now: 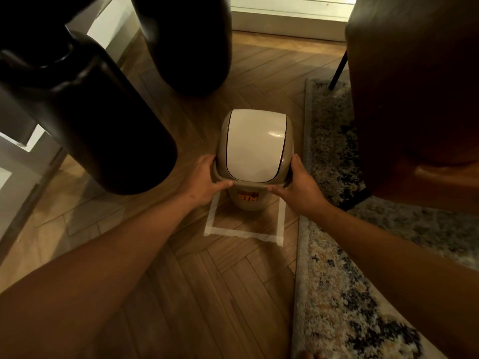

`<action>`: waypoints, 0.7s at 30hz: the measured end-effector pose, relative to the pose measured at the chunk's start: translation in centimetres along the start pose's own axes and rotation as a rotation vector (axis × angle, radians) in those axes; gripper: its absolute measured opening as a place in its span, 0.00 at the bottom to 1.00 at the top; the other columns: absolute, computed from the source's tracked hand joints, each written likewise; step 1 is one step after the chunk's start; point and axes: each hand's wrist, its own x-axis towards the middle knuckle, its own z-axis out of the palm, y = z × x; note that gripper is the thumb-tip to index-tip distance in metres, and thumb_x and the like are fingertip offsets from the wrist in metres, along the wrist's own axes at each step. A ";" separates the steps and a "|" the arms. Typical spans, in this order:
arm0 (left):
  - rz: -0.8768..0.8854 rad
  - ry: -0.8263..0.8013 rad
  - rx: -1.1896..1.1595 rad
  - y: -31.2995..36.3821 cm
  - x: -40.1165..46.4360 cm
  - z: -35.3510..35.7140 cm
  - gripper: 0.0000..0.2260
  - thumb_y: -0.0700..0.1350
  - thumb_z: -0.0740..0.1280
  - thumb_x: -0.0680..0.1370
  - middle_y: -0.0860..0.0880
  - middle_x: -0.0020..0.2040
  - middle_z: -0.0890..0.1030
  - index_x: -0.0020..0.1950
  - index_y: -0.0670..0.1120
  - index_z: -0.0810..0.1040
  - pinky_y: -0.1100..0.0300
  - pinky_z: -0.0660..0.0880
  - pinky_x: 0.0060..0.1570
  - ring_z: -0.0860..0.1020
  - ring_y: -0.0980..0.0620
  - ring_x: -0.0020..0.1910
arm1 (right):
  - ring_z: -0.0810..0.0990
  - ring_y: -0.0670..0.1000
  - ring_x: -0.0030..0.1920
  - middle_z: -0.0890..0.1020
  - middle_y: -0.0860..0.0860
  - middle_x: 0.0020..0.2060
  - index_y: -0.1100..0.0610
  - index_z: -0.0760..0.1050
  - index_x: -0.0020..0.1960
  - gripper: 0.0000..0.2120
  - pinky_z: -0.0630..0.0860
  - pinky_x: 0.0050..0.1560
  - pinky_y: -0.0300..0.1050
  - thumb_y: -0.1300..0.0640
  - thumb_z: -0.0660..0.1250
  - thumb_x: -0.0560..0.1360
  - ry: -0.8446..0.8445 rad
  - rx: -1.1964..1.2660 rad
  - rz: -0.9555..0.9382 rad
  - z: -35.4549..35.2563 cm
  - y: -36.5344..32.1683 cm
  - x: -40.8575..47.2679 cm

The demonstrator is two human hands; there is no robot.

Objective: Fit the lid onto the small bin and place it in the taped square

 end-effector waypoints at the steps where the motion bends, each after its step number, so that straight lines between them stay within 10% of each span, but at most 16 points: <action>1: 0.001 0.002 -0.001 0.0 0.0 0.0 0.41 0.57 0.77 0.69 0.47 0.74 0.68 0.77 0.47 0.65 0.55 0.68 0.63 0.70 0.47 0.70 | 0.65 0.53 0.75 0.68 0.55 0.75 0.58 0.58 0.78 0.46 0.68 0.72 0.57 0.55 0.81 0.70 0.000 0.005 -0.004 0.0 -0.1 0.0; 21: 0.016 -0.009 0.016 0.4 -0.4 -0.3 0.41 0.57 0.77 0.70 0.46 0.75 0.66 0.78 0.48 0.63 0.53 0.68 0.65 0.69 0.46 0.71 | 0.72 0.50 0.69 0.71 0.52 0.70 0.56 0.61 0.76 0.43 0.72 0.69 0.55 0.56 0.81 0.69 0.036 0.017 -0.036 -0.1 -0.2 -0.3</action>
